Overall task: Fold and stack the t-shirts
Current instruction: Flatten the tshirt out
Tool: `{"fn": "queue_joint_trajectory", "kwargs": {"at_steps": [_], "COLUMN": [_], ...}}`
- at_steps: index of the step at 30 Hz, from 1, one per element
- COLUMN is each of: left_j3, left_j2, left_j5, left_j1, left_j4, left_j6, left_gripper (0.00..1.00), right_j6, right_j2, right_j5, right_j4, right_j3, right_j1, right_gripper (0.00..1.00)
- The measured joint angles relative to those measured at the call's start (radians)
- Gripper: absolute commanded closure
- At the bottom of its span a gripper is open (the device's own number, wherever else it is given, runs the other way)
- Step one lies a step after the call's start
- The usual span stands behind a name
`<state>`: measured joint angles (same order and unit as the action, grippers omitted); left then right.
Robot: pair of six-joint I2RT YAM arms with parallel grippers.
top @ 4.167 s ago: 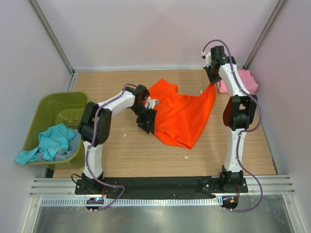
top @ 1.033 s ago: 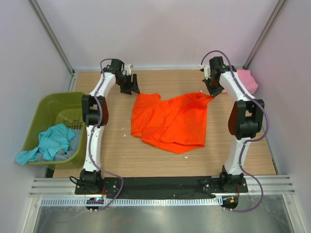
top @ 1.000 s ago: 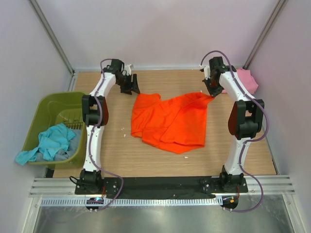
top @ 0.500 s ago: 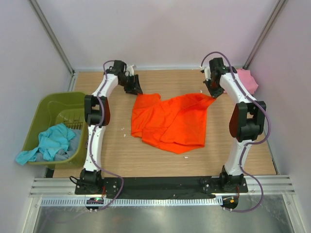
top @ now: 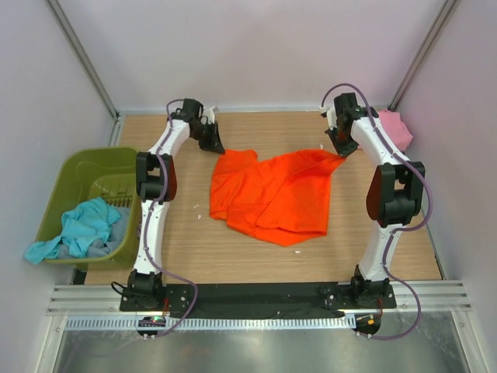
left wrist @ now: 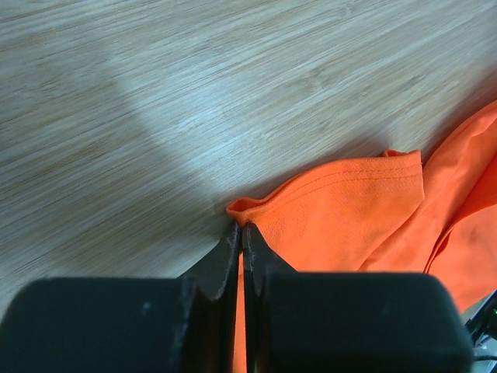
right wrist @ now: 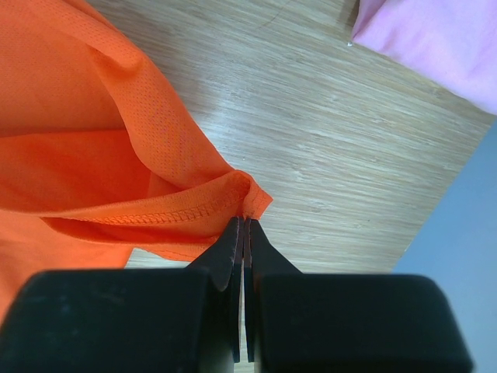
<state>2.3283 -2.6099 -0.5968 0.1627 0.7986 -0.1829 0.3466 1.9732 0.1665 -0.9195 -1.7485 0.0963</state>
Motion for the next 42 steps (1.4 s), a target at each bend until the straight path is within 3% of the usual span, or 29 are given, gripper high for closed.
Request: {"fn": "queue_joint_trajectory", "kwargs": {"at_steps": [8,15,16,17,19,20,22,26,33,42], "left_j3": [-0.011,-0.153,-0.169,-0.183,-0.211,-0.222,-0.243,-0.283,-0.339,-0.371], "left_j2": [0.005,0.093,0.104,0.114,0.134,0.145,0.167,0.222,0.312,0.323], "left_j5": [0.001,0.030,0.036,0.041,0.056,0.066,0.082,0.099,0.099,0.099], "left_j1": [-0.001,-0.022,-0.028,-0.034,-0.045,-0.049,-0.057,-0.068,-0.076,-0.071], "left_j4": [-0.007,-0.003,-0.001,0.005,0.009,0.013,0.018,0.025,0.034,0.038], "left_j6": [-0.001,-0.010,-0.008,-0.006,0.002,0.005,0.009,0.014,0.028,0.034], "left_gripper": [1.00,1.00,1.00,1.00,1.00,1.00,1.00,1.00,1.00,1.00], "right_j6": [0.008,0.018,0.018,0.017,0.016,0.015,0.012,0.008,-0.037,-0.119], "right_j2": [-0.001,-0.001,-0.001,-0.001,0.004,0.010,0.026,0.040,0.044,0.050], "right_j5": [0.006,0.031,0.037,0.048,0.080,0.098,0.137,0.201,0.161,-0.152], "right_j4": [0.008,0.024,0.029,0.035,0.048,0.055,0.064,0.082,0.064,-0.005], "right_j3": [0.021,0.049,0.049,0.049,0.046,0.041,0.024,0.004,-0.025,-0.042], "right_j1": [0.000,0.000,-0.001,-0.002,-0.003,-0.005,-0.007,-0.009,-0.018,-0.041], "right_gripper": [0.99,0.98,0.95,0.82,0.74,0.63,0.50,0.44,0.48,0.53]}}
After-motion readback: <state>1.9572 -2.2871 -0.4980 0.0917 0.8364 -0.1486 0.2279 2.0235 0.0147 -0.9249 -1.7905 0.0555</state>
